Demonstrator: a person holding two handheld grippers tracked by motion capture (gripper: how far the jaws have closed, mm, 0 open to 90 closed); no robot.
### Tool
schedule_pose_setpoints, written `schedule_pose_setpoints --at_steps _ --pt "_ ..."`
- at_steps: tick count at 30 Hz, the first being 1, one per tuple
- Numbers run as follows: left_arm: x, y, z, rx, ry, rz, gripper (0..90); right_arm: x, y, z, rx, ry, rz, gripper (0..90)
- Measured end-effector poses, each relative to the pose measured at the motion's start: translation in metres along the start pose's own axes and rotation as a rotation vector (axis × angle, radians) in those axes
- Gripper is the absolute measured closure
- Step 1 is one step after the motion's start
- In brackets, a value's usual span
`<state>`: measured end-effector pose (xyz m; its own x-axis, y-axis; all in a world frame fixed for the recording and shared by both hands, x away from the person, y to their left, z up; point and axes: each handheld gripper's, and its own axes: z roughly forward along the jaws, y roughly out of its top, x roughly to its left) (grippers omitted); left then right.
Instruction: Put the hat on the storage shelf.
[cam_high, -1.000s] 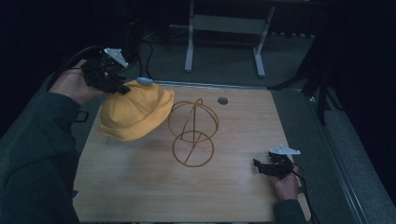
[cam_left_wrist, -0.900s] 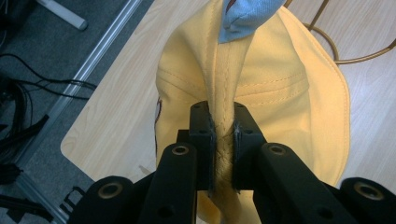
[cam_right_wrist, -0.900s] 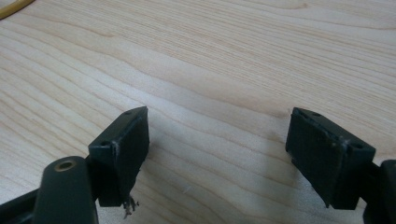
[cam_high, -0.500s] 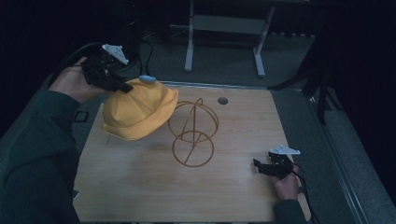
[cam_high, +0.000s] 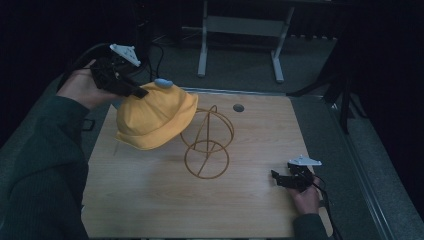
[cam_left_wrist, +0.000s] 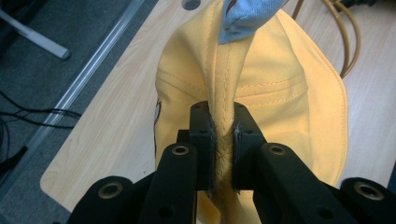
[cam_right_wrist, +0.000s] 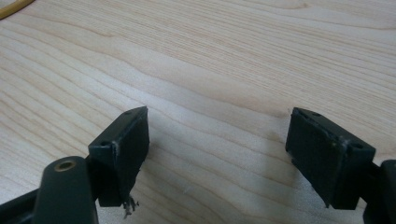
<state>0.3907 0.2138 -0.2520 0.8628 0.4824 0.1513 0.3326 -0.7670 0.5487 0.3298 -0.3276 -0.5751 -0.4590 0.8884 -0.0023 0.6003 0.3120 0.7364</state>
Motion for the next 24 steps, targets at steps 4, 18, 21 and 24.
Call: schedule_pose_setpoints --at_steps 4,18,21,24 --pt "-0.002 0.005 -0.002 -0.007 -0.005 0.009 81.9 0.000 0.000 0.000 -0.001 0.000 0.002 21.5" --pt "-0.011 0.023 -0.003 -0.035 -0.021 0.045 81.9 0.000 0.000 0.000 -0.002 -0.001 0.000 21.5" --pt "-0.013 0.028 -0.002 -0.037 -0.024 0.052 81.9 0.000 0.000 0.000 -0.004 0.000 -0.001 21.5" --pt "-0.014 0.032 0.000 -0.040 -0.022 0.061 81.9 0.000 0.000 0.000 -0.004 0.000 -0.001 21.5"
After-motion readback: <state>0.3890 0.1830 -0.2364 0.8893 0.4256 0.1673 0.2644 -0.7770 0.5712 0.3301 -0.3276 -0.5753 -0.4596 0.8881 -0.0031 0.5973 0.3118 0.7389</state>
